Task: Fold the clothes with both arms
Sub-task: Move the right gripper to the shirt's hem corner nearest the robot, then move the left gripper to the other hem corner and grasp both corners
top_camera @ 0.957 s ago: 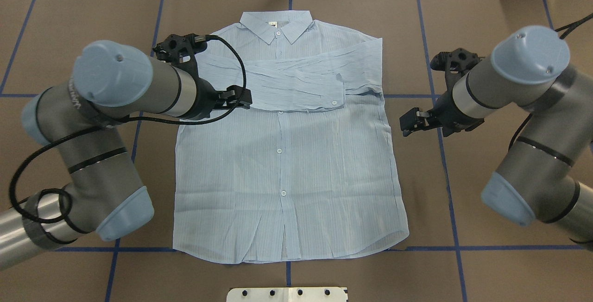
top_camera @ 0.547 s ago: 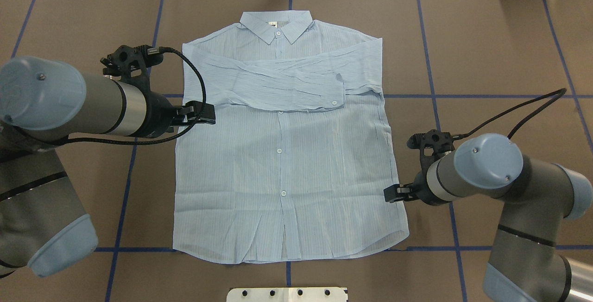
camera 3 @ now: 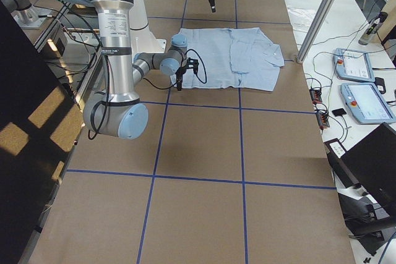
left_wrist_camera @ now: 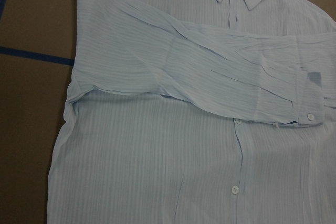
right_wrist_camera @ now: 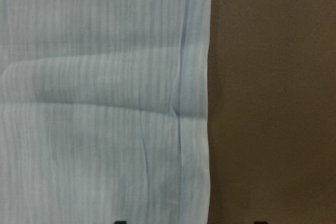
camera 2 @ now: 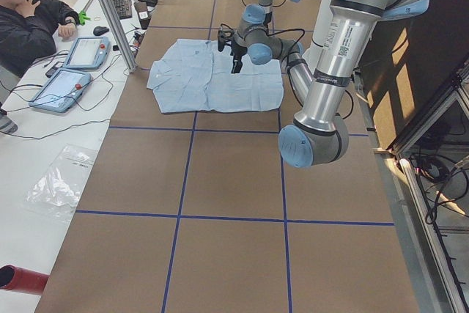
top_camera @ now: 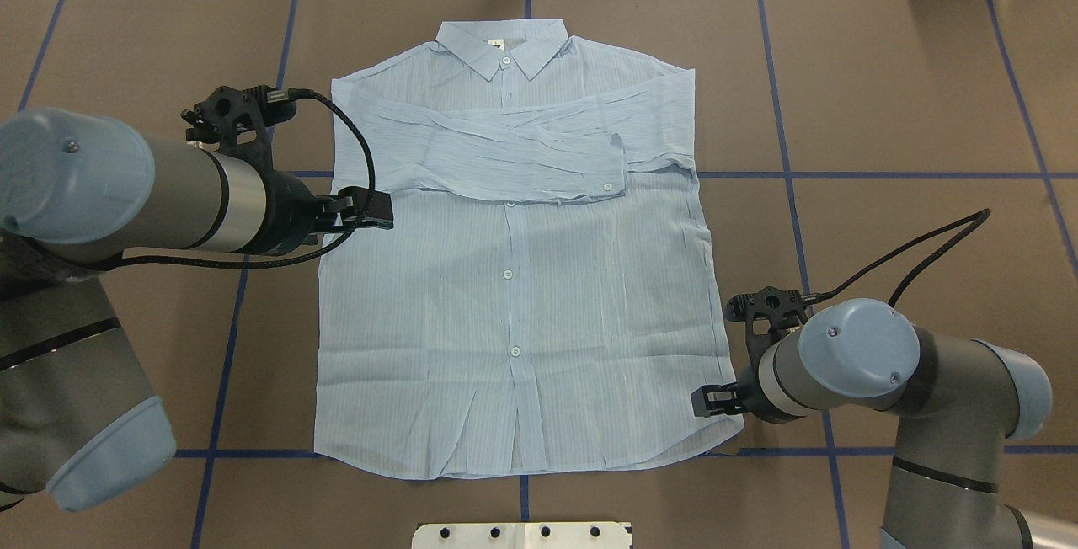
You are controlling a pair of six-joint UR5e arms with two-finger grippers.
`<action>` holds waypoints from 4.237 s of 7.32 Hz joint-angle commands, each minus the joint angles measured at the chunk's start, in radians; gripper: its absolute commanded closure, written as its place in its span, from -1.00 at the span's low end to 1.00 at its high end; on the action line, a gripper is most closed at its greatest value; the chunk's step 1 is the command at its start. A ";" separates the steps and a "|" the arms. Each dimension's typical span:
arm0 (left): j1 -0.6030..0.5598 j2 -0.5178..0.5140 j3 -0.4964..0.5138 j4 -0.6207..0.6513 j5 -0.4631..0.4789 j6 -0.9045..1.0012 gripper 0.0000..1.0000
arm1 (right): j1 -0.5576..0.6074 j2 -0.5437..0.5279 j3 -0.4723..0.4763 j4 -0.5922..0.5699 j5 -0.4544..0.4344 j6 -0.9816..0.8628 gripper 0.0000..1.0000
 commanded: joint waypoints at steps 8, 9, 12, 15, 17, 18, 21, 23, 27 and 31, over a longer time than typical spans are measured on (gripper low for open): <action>0.002 -0.002 0.005 -0.002 -0.001 0.001 -0.90 | -0.005 -0.002 0.006 -0.002 0.012 0.002 0.12; 0.002 0.000 0.006 0.000 -0.003 0.001 -0.90 | -0.005 -0.007 0.006 -0.004 0.012 0.002 0.13; 0.002 -0.002 0.006 -0.002 -0.003 0.003 -0.90 | -0.010 -0.007 0.006 -0.025 0.010 0.002 0.13; 0.002 0.001 0.008 -0.002 -0.003 0.003 -0.90 | -0.012 -0.006 0.006 -0.027 0.012 0.002 0.46; 0.002 0.004 0.009 0.000 -0.003 0.003 -0.90 | -0.019 -0.007 0.008 -0.027 0.001 0.002 1.00; 0.002 0.006 0.011 -0.002 -0.003 0.004 -0.90 | -0.022 -0.006 0.015 -0.025 -0.001 0.002 1.00; 0.032 0.053 0.000 -0.003 -0.001 -0.063 -0.88 | -0.016 -0.009 0.086 -0.027 -0.001 0.003 1.00; 0.255 0.120 -0.014 -0.006 0.107 -0.250 -0.85 | -0.013 -0.001 0.107 -0.025 -0.004 0.003 1.00; 0.387 0.246 -0.014 -0.002 0.155 -0.347 -0.73 | -0.004 0.008 0.127 -0.025 0.001 0.003 1.00; 0.394 0.247 0.006 0.000 0.155 -0.347 -0.52 | 0.005 0.002 0.137 -0.027 0.010 0.003 1.00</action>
